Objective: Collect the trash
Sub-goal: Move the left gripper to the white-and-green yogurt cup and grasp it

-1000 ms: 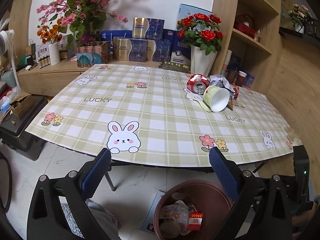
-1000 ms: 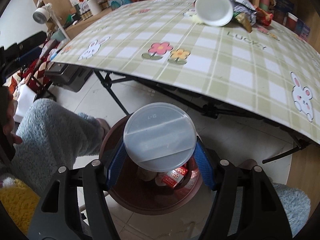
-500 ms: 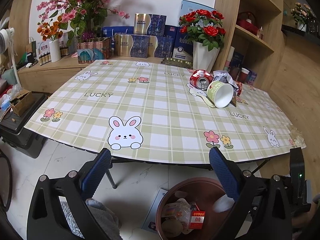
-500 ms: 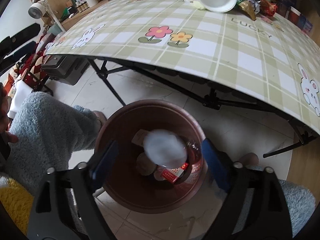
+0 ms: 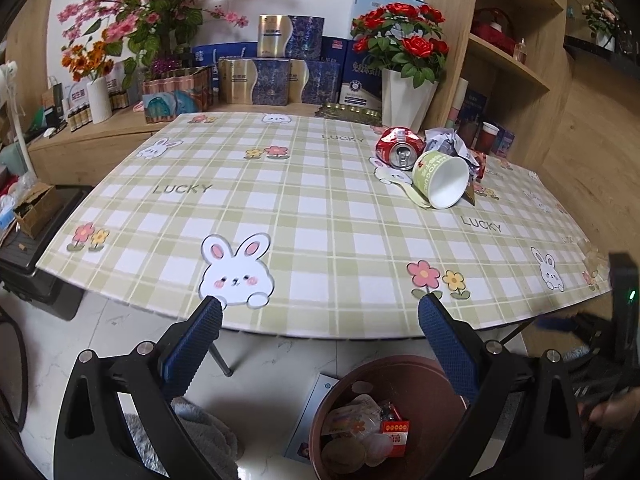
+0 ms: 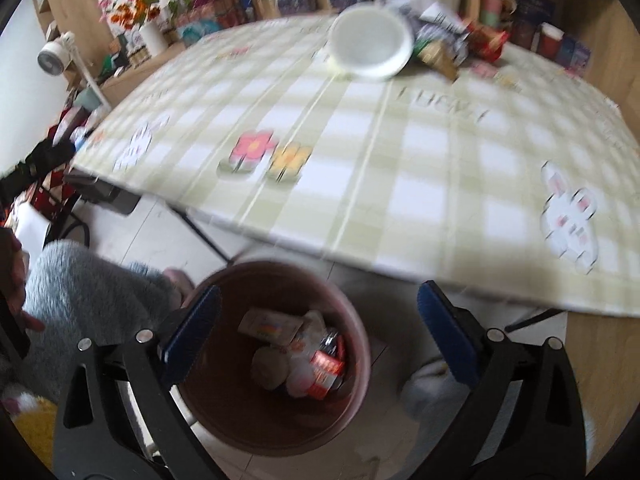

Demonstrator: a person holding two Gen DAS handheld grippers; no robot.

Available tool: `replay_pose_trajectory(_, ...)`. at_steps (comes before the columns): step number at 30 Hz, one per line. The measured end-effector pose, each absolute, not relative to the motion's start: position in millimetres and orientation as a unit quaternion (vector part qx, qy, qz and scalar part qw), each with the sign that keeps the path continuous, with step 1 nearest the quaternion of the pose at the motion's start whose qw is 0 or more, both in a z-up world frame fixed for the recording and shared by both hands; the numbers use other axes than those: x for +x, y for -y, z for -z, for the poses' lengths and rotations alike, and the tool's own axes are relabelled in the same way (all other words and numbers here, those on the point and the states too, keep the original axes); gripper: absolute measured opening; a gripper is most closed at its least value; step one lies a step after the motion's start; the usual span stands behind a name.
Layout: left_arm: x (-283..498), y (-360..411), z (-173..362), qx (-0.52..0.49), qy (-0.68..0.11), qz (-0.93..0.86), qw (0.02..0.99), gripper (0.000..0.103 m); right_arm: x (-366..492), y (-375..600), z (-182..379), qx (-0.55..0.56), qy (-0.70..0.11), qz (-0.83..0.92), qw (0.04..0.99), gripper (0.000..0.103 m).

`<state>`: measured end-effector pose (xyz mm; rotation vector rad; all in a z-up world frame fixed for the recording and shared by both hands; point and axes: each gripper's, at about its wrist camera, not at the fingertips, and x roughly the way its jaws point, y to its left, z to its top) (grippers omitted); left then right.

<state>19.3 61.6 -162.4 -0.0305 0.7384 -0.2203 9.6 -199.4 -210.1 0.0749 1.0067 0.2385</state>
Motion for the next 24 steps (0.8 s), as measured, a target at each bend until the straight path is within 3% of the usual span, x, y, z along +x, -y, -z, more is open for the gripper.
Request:
replay_pose_trajectory(15,86.0,-9.4,153.6,0.017,-0.373,0.148,0.916,0.096,74.4,280.1,179.7,0.057,-0.436,-0.04,0.897,0.097)
replay_pose_trajectory(24,183.5,56.8,146.5,-0.08,-0.423,0.196,0.881,0.096,101.1,302.1,192.3,0.077,-0.437,-0.028,0.896,0.097)
